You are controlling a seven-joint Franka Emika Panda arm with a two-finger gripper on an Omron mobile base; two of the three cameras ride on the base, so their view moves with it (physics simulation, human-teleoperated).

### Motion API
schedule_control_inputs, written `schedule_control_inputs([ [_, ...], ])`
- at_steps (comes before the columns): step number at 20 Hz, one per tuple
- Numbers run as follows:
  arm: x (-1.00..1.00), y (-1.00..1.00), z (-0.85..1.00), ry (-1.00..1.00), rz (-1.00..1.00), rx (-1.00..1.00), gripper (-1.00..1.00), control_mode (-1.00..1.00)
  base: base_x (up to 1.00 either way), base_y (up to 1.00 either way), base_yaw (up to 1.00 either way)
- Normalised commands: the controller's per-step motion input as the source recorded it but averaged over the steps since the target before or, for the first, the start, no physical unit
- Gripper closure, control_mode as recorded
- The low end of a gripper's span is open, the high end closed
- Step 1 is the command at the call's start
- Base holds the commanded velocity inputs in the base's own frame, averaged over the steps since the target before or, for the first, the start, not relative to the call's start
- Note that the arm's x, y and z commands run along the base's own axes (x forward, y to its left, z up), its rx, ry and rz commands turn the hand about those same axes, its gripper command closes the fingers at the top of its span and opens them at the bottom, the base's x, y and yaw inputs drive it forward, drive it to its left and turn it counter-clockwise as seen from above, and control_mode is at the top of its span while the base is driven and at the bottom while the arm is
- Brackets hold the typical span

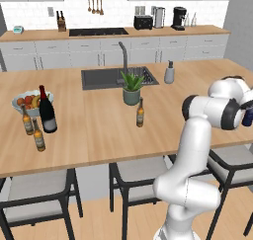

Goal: Move the plastic bottles in the middle to the plastics group, and the glass bottles in the middle to the glass group.

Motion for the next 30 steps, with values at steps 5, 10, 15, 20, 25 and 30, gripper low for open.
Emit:
schedule_control_inputs([
  [5, -0.08, 0.58, 0.53, -0.03, 0.0, -0.04, -1.0, -1.0, 0.0, 0.0, 0.0],
  [10, -0.15, 0.96, 0.38, -0.07, 0.0, 0.0, -1.0, -1.0, 0.0, 0.0, 0.0],
  [15, -0.25, 0.92, 0.28, -0.04, 0.04, 0.0, -1.0, -1.0, 0.0, 0.0, 0.0],
  [20, -0.22, 0.92, 0.22, -0.06, 0.04, -0.01, -1.0, -1.0, 0.0, 0.0, 0.0],
  [25, -0.1, 0.8, 0.2, -0.06, 0.06, 0.0, -1.0, -1.0, 0.0, 0.0, 0.0],
  [30, -0.08, 0.85, 0.18, 0.0, 0.09, 0.0, -1.0, -1.0, 0.0, 0.0, 0.0],
])
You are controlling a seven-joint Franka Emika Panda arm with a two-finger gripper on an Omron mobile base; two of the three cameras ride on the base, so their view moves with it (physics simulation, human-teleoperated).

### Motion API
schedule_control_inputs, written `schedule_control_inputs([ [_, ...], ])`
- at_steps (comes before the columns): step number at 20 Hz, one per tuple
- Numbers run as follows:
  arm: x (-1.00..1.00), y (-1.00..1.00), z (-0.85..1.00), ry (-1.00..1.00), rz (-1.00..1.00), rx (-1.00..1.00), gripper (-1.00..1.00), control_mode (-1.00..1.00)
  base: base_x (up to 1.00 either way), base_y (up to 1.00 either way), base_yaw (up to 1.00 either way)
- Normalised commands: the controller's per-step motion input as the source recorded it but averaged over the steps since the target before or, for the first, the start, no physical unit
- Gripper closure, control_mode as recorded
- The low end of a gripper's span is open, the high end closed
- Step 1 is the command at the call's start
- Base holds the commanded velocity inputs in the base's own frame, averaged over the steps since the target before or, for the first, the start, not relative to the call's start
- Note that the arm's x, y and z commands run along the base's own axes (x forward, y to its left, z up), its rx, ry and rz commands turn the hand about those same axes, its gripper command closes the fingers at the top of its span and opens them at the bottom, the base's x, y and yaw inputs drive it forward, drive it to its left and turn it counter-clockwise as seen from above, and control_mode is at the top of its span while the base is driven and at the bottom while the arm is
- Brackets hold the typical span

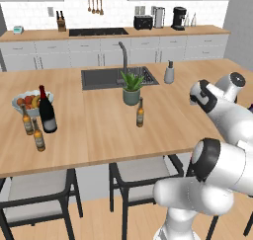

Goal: Move the plastic bottles in the middle to the plastics group, and the glass bottles in the middle to the glass group.

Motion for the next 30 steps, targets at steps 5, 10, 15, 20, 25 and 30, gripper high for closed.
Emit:
schedule_control_inputs([
  [5, 0.01, 0.96, 0.26, 0.03, 0.06, 0.0, -1.0, -1.0, 0.0, 0.0, 0.0],
  [10, 0.0, 1.0, 0.16, 0.12, 0.02, 0.0, -1.0, -1.0, 0.0, 0.0, 0.0],
  [15, 0.0, 1.0, 0.0, 0.14, 0.01, 0.0, -1.0, -1.0, 0.0, 0.0, 0.0],
  [20, 0.0, 0.67, 0.0, 0.09, 0.0, 0.0, -1.0, -1.0, 0.0, 0.0, 0.0],
  [25, 0.08, 0.03, -0.21, 0.0, 0.0, 0.0, -1.0, -1.0, 0.0, 0.0, 0.0],
  [30, 0.21, 0.0, -0.62, 0.0, 0.0, 0.0, -1.0, -1.0, 0.0, 0.0, 0.0],
])
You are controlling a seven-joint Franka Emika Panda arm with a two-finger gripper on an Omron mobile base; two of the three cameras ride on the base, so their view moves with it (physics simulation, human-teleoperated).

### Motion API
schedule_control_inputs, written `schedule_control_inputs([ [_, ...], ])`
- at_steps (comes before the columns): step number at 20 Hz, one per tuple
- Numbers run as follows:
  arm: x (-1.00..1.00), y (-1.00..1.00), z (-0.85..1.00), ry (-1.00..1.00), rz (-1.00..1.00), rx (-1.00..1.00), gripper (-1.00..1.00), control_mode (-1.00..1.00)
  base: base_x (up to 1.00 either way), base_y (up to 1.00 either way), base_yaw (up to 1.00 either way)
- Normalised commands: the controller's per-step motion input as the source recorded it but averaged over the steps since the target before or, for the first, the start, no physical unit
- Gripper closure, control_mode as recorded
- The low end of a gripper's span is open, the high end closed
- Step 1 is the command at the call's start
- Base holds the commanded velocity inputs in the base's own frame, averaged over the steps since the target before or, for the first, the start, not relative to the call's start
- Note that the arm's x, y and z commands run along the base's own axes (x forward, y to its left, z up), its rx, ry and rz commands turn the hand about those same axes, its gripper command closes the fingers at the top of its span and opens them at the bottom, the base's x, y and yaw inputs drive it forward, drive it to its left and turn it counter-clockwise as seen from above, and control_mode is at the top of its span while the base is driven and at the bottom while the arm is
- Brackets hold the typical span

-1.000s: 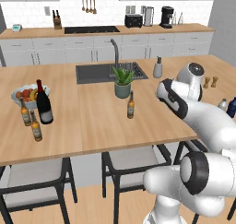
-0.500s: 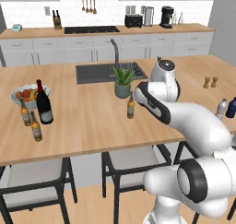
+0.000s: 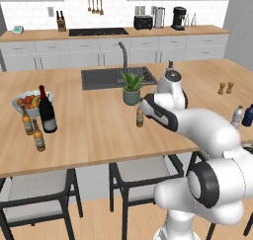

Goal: Move the plastic bottles in the middle to the plastics group, and the glass bottles in the middle to the glass group.

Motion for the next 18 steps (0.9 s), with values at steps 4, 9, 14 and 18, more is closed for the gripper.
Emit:
schedule_control_inputs([
  [4, 0.32, 0.0, -0.54, 0.0, 0.0, 0.0, -1.0, -1.0, 0.0, 0.0, 0.0],
  [9, 0.23, 0.0, -0.13, -0.09, 0.04, 0.06, -1.0, -1.0, 0.0, 0.0, 0.0],
  [14, 0.2, 0.0, 0.0, -0.1, 0.05, 0.07, -1.0, -1.0, 0.0, 0.0, 0.0],
  [18, 0.18, 0.0, 0.0, -0.04, 0.03, 0.0, -1.0, -1.0, 0.0, 0.0, 0.0],
])
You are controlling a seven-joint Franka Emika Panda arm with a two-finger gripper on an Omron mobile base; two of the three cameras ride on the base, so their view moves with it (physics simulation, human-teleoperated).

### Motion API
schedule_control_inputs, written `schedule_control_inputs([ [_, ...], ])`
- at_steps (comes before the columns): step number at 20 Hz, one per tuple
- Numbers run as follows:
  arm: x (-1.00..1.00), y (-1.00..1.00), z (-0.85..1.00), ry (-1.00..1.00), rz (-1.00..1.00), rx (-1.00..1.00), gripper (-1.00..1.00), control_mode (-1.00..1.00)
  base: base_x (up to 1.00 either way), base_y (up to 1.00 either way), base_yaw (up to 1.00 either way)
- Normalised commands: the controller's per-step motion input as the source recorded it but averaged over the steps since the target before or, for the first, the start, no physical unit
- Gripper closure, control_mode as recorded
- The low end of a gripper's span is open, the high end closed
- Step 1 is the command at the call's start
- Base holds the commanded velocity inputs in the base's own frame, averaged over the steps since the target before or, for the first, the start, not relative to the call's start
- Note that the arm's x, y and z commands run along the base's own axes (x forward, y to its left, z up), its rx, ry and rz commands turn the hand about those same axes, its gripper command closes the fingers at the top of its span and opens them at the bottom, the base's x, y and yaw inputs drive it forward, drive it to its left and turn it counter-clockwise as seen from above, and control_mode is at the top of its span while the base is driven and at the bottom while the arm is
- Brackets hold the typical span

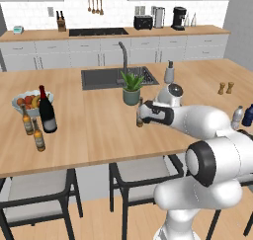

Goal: Move the plastic bottles in the middle to the plastics group, and the glass bottles in the middle to the glass group.

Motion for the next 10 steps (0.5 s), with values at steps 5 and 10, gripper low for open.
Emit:
schedule_control_inputs([
  [5, 0.46, 0.0, 0.0, 0.01, 0.05, 0.0, -1.0, -1.0, 0.0, 0.0, 0.0],
  [10, 0.21, 0.0, 0.0, 0.08, 0.01, 0.0, -1.0, -1.0, 0.0, 0.0, 0.0],
])
